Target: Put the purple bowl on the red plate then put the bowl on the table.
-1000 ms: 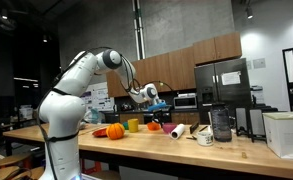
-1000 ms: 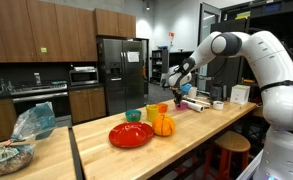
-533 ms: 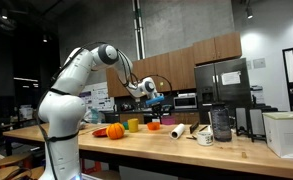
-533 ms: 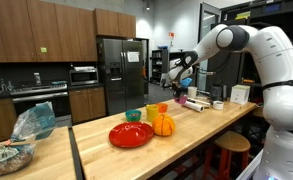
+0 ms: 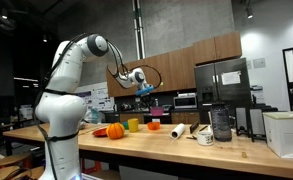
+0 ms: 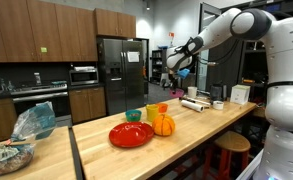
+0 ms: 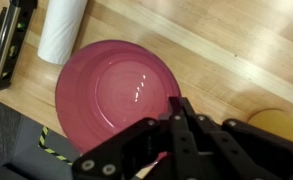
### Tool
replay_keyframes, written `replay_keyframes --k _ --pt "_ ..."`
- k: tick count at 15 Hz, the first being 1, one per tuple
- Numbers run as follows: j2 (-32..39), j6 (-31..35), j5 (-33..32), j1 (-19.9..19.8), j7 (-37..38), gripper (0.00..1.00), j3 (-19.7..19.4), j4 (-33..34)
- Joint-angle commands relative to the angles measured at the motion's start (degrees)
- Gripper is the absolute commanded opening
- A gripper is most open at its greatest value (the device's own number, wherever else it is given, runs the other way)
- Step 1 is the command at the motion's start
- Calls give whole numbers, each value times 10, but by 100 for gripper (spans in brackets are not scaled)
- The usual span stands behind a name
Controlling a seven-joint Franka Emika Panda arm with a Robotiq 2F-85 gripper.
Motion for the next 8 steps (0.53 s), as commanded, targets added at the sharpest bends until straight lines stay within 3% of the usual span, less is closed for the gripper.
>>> replay_keyframes --k 1,8 --pt "-70 -19 6 21 -8 1 18 -45" --pt "-122 -18 24 79 9 1 63 -73"
